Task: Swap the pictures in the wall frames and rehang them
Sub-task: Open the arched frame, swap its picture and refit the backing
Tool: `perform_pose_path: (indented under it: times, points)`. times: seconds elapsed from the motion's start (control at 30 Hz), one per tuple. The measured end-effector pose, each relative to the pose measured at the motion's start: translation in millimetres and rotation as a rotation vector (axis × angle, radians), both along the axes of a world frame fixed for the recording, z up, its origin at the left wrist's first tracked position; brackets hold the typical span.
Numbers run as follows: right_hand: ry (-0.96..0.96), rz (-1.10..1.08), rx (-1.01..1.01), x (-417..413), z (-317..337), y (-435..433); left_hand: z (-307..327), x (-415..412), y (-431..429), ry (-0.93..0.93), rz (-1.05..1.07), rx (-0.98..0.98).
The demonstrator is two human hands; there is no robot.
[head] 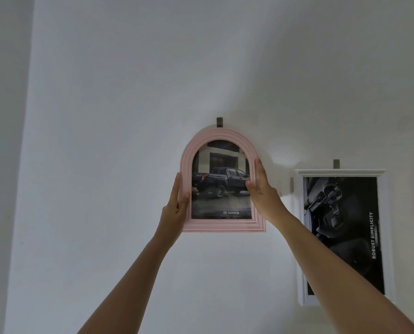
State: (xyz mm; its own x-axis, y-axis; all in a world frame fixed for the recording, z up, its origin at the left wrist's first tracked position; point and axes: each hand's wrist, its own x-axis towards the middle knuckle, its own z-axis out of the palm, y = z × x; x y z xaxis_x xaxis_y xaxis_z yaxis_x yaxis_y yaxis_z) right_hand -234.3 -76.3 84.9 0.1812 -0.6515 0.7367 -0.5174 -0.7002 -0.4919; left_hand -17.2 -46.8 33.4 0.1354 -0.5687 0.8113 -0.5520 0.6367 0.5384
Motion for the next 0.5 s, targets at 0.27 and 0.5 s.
perform_pose_path:
  times: [0.27,0.5]
  points:
    - [-0.045,0.042,-0.038,2,-9,3,-3,4,-2,0.0,0.182,-0.051]
    - [-0.092,-0.058,-0.112,-4,-19,-1,-7,-3,0,0.071,0.175,-0.047]
